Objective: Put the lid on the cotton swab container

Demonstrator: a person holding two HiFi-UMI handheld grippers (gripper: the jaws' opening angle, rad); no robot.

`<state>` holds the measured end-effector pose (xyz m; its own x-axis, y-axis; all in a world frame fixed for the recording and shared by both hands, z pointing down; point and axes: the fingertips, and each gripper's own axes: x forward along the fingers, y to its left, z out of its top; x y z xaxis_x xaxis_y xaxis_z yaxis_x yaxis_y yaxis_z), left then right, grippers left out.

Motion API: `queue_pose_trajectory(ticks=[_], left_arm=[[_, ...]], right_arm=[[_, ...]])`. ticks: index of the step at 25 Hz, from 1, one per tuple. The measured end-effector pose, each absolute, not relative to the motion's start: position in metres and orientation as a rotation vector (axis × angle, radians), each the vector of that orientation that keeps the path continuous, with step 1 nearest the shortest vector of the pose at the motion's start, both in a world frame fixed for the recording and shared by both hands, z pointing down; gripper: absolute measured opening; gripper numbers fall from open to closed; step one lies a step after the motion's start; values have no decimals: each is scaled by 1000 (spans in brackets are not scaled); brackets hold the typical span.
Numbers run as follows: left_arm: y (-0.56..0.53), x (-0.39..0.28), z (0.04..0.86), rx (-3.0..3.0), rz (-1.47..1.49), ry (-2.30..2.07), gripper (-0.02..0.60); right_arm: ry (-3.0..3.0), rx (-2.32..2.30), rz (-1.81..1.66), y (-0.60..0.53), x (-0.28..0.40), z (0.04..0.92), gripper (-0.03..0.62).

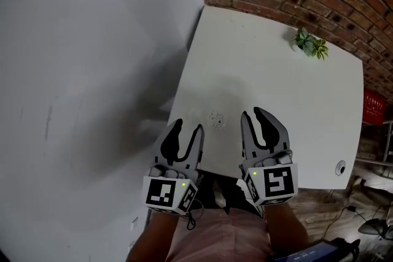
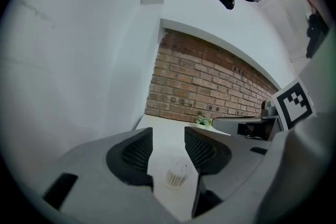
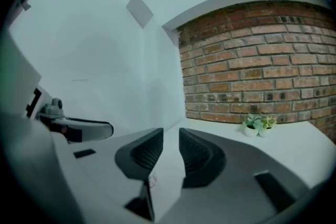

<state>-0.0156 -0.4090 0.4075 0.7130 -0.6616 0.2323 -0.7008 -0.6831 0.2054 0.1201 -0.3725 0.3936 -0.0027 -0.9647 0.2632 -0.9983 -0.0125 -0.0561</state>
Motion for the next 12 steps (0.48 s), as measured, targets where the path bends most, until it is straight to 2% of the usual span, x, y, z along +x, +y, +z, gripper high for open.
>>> queue_pose_trajectory(ticks=[12], left_arm=[[-414, -9, 481, 2559, 305, -981, 273]], right_arm=[[-2013, 2104, 466, -369, 125, 453, 94]])
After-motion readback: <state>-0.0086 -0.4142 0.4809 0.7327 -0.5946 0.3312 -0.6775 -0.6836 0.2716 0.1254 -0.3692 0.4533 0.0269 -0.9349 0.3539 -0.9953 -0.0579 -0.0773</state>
